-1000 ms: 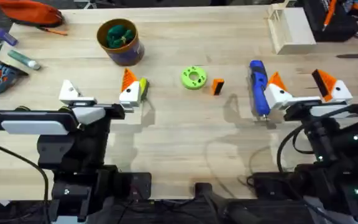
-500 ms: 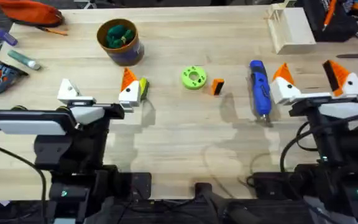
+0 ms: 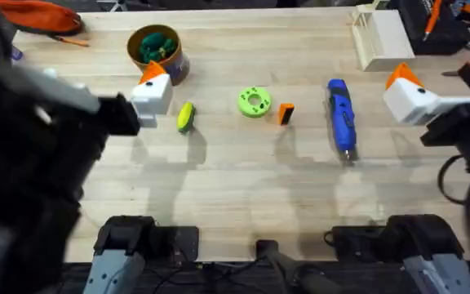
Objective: Pick up the gripper from the table and insert it into the empty holder that is missing its gripper. Then pick up a screw, insert it into the mounting hole, and use the screwdriver to tighten it. Finally, clean up the table by picking up the vegetable and placing it into the bucket.
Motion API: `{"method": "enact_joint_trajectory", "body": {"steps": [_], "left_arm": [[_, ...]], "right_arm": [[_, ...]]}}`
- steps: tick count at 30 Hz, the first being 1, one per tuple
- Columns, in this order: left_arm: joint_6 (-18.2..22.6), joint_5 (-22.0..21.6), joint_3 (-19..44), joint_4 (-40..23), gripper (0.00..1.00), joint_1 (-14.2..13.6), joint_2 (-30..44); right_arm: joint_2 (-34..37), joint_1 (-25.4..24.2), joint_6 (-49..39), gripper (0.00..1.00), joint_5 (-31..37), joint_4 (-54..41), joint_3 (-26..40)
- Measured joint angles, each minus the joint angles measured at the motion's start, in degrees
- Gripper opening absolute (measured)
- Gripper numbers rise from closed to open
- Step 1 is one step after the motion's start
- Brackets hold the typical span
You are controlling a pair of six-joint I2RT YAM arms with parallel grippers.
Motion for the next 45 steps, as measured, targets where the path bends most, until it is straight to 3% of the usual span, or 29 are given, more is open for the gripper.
{"method": "enact_joint_trajectory", "body": {"steps": [5,12,20,32,37,41,42,45], "left_arm": [[-0.02,0.89,11.4,-10.55,0.995,0.0,15.35],[0.02,1.04,22.74,-22.02,0.995,0.0,31.37],[1.1,1.11,27.69,-27.39,0.996,0.0,42.04],[2.37,1.06,27.69,-28.27,0.992,-0.41,45.74],[2.89,0.84,27.87,-29.89,0.987,-4.3,47.83],[3.52,2.46,29.06,-31.73,0.986,-5.16,53.56],[4.72,3.07,30.24,-31.62,0.986,-5.05,59.49],[5.5,3.56,31.55,-30.49,0.986,-5.05,65.01]], "right_arm": [[12.97,0.0,0.57,0.991,-0.02,-11.69,11.24],[30.43,0.0,0.79,0.986,-0.02,-28.87,25.55],[44.47,0.0,1.01,0.99,-0.02,-36.31,31.28],[49.67,0.0,1.18,0.991,-0.02,-36.86,31.32],[49.68,0.0,1.18,0.991,-0.02,-36.77,31.34],[49.69,0.0,1.18,0.991,-0.02,-36.78,31.34],[49.67,0.0,1.18,0.992,-0.02,-36.76,31.34],[49.67,0.0,1.18,0.991,-0.02,-36.76,31.34]]}}
